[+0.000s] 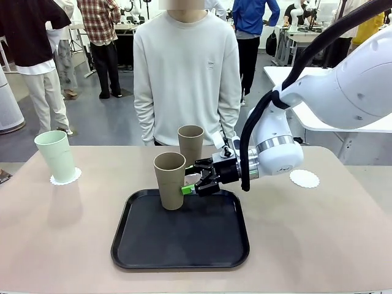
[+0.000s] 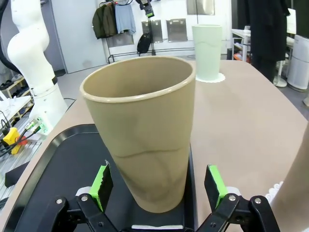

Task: Place coasters on the table and set cups on them.
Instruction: Take one Reusable plastic cup from the Flat Tray and place it on a coaster set by the human.

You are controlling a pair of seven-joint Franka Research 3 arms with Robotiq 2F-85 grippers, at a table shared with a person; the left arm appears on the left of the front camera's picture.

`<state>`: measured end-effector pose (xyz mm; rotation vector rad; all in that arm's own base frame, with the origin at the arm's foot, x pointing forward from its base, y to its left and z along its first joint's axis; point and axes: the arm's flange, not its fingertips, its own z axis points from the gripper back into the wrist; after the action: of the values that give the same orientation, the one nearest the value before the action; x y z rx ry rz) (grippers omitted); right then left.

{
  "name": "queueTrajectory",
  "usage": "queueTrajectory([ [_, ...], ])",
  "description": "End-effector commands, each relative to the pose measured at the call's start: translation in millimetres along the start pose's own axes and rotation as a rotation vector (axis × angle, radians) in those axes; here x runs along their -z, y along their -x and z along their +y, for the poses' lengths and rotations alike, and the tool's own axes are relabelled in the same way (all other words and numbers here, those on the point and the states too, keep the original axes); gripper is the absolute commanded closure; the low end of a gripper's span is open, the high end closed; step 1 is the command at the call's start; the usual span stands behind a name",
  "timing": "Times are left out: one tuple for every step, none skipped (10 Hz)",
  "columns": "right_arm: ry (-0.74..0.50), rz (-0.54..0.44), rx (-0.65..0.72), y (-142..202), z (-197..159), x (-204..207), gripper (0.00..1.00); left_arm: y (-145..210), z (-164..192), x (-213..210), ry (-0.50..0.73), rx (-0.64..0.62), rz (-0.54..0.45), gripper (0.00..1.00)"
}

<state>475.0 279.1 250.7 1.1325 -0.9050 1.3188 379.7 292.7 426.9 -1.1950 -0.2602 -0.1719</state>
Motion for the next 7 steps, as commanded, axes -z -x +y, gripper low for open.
queueTrajectory([
  [-0.046, 0.001, -0.01, -1.4, -5.6, 4.8, 0.0, 0.4, -2.1, -2.1, 0.008, 0.0, 0.003, 0.0],
  [-0.057, 0.003, -0.015, -1.8, -5.7, 8.0, 0.0, 0.4, -2.1, -2.1, 0.008, 0.0, 0.003, 0.0],
  [-0.066, 0.007, -0.019, -2.8, -5.9, 12.5, 0.0, 0.4, -2.1, -2.1, 0.008, 0.0, 0.003, 0.0],
  [-0.076, 0.008, -0.024, -4.8, -6.8, 17.5, 0.0, 0.4, -2.1, -2.1, 0.008, 0.0, 0.003, 0.0],
  [-0.081, 0.008, -0.032, -6.4, -7.3, 21.5, 0.0, 0.4, -2.1, -2.1, 0.008, 0.0, 0.003, 0.0],
  [-0.086, 0.007, -0.041, -8.8, -8.4, 25.2, 0.0, 0.4, -2.1, -2.1, 0.008, 0.0, 0.003, 0.0],
  [-0.092, 0.007, -0.043, -9.6, -9.2, 28.5, 0.0, 0.4, -2.1, -2.1, 0.008, 0.0, 0.003, 0.0],
])
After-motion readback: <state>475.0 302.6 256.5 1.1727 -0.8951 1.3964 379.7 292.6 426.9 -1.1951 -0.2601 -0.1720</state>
